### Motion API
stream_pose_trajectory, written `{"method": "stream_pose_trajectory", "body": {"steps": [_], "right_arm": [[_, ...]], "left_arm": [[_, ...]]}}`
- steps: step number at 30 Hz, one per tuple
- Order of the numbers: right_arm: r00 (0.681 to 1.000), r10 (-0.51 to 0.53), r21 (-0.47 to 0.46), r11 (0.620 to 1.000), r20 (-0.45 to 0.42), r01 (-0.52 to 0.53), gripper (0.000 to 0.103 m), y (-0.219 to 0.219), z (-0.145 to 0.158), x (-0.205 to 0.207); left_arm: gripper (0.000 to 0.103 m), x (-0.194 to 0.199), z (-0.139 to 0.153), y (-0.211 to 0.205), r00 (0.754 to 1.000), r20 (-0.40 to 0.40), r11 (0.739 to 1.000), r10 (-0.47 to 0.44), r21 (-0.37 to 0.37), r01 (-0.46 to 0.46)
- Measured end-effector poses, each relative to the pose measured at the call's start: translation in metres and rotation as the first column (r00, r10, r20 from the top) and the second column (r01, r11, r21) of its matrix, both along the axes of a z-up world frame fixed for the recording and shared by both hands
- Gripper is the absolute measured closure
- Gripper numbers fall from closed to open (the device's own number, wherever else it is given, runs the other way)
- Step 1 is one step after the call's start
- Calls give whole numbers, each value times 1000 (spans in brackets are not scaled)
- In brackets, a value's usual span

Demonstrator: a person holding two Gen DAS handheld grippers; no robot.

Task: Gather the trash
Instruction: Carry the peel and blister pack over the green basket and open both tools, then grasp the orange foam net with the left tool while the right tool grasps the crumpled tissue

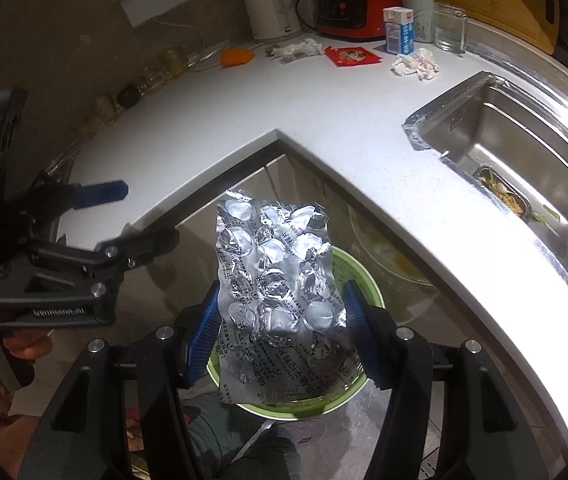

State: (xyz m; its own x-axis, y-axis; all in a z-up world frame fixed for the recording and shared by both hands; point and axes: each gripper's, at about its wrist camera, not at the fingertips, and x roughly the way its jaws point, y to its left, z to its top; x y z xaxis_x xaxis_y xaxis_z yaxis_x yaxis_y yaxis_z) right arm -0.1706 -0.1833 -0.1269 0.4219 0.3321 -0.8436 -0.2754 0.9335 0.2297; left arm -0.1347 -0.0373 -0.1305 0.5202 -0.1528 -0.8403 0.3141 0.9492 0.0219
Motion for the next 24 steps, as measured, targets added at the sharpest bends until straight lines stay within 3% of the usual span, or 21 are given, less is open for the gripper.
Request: {"method": "stream_pose_trajectory", "body": {"steps": [5, 14, 16, 24], "right_arm": [[1000, 10, -12, 1000, -21, -10, 24, 10, -4, 6], [994, -86, 18, 996, 66, 85, 16, -3, 32, 30], [989, -108, 23, 994, 103, 107, 10, -4, 44, 39], [970, -138, 27, 990, 201, 135, 2, 2, 74, 102]], "left_arm": [[15, 8, 7, 13, 999, 17, 999, 37, 13, -37], [9, 25, 24, 18, 998, 48, 999, 34, 13, -35], [8, 34, 30, 21, 998, 53, 999, 32, 3, -32], [8, 100, 49, 40, 996, 84, 999, 39, -9, -39]]}}
